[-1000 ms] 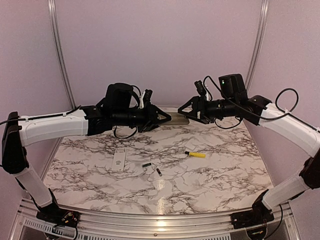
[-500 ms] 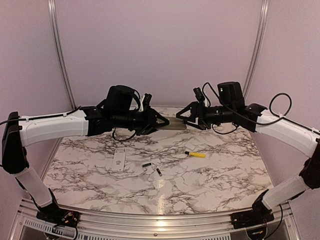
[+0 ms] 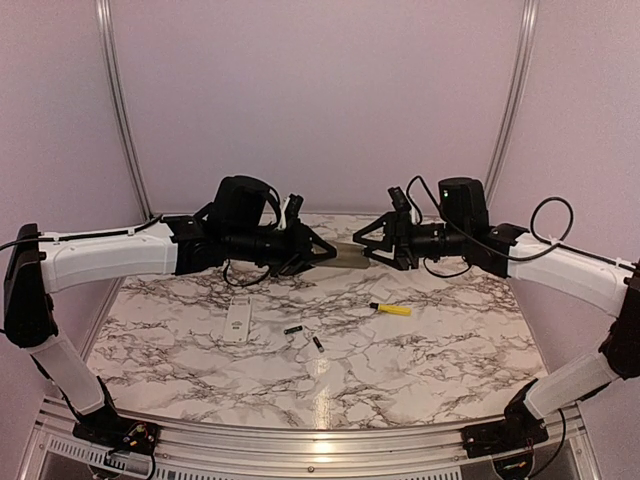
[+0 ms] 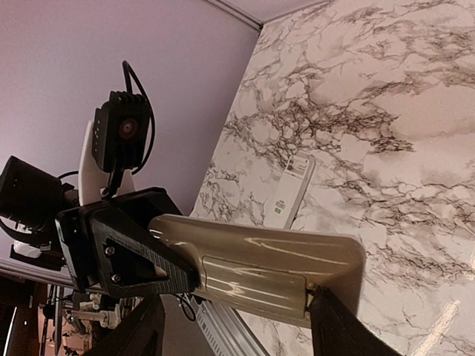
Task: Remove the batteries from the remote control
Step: Remove the battery cover from the remote control.
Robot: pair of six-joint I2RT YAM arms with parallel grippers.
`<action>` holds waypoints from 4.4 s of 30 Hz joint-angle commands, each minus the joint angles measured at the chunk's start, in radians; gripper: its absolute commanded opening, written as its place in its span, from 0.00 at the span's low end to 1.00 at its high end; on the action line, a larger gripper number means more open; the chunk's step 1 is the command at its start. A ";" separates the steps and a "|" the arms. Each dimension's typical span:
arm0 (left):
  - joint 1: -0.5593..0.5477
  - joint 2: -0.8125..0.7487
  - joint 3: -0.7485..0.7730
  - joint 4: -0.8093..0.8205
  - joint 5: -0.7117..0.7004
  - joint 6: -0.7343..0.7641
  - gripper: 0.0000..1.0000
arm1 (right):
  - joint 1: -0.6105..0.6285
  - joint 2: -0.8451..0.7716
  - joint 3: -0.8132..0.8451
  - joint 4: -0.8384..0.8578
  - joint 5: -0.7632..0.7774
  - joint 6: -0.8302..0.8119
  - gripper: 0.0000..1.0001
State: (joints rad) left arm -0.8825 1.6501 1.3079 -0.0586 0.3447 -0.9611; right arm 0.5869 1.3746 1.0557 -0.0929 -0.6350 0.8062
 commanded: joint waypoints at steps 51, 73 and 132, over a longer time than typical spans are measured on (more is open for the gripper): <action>-0.019 -0.160 -0.076 0.307 0.184 0.082 0.00 | -0.018 -0.002 -0.124 0.469 -0.365 0.305 0.65; -0.019 -0.194 -0.094 0.336 0.197 0.087 0.00 | -0.015 -0.007 -0.116 0.541 -0.399 0.368 0.65; -0.016 -0.261 -0.176 0.358 0.183 0.110 0.00 | 0.034 0.068 -0.108 0.926 -0.446 0.640 0.62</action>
State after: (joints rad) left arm -0.8654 1.3903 1.1255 0.1612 0.4450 -0.8799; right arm 0.5568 1.4071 0.9360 0.8383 -1.0241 1.4220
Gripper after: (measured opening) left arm 0.228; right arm 0.618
